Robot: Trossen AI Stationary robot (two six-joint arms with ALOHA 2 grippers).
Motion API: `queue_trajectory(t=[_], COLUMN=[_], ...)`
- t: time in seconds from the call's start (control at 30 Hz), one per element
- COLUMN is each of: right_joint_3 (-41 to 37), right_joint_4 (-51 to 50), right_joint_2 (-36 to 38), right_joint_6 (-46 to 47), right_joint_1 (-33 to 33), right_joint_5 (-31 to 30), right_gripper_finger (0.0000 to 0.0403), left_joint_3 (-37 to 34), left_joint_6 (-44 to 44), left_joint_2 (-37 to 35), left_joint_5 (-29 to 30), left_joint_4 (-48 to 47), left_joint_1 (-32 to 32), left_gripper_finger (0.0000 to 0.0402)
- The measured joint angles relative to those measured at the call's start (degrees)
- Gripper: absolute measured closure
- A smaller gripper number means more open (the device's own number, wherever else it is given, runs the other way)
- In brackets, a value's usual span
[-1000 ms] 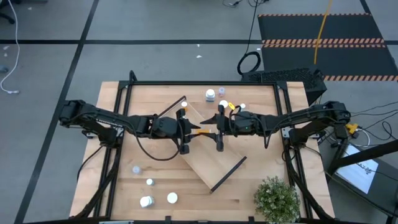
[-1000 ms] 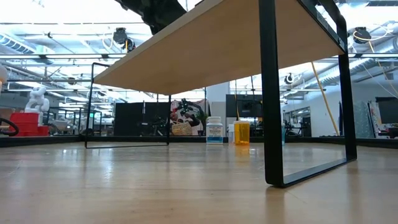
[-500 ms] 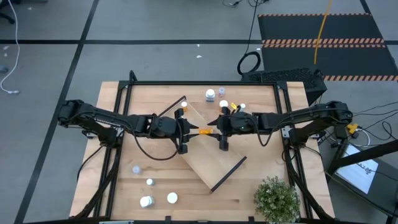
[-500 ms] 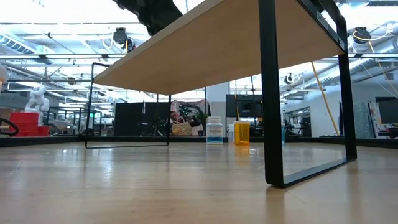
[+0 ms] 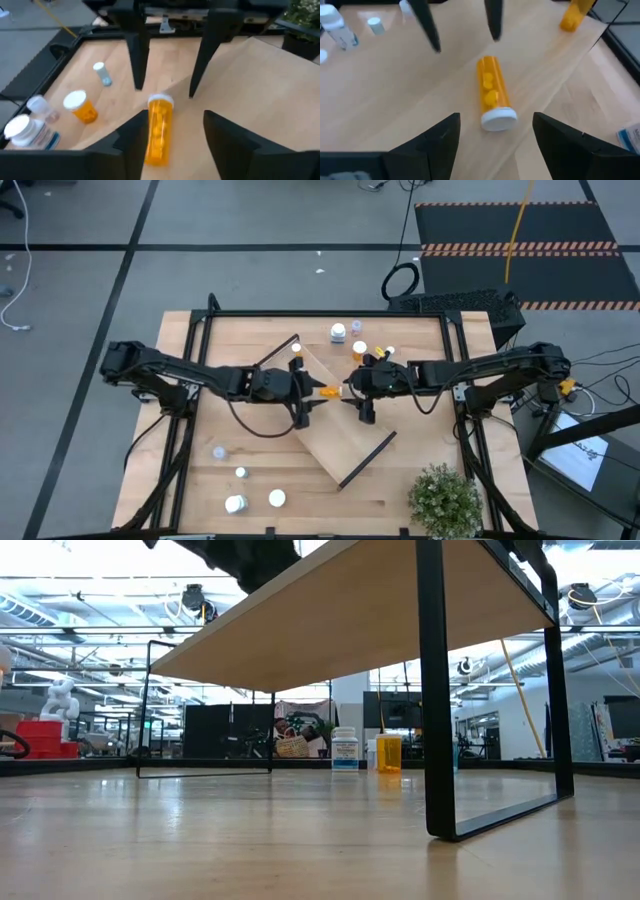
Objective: Pick and place medicine bottles onto shelf by color
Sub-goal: Put the small orange pill bottle on the shelf aligned with the small orange pill bottle
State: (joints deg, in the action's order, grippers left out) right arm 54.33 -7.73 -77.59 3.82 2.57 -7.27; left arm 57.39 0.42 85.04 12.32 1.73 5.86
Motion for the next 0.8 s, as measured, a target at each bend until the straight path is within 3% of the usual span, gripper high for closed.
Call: queue_trajectory(t=[0.2,0.37,0.57,0.8], right_joint_3=[0.0,0.0,0.0,0.0], right_joint_4=[-0.3,-0.4,-0.3,-0.3], right_joint_2=[-0.1,-0.1,-0.1,-0.1], right_joint_6=[-2.0,-3.4,-4.6,-5.9], right_joint_1=[0.1,0.0,0.0,0.0], right_joint_5=[0.0,0.0,0.0,-0.2], right_gripper_finger=[0.0164,0.0167,0.0167,0.0167], left_joint_3=[0.1,0.1,0.2,0.2], left_joint_6=[0.3,-0.1,-0.2,0.2], left_joint_2=[3.3,4.2,5.3,5.5], left_joint_5=[-1.0,-4.0,-5.0,-5.5], left_joint_4=[1.1,0.3,-1.3,-2.0], left_joint_1=[-3.0,-4.1,-5.3,-5.4], left_gripper_finger=[0.0155,0.0152,0.0182,0.0246])
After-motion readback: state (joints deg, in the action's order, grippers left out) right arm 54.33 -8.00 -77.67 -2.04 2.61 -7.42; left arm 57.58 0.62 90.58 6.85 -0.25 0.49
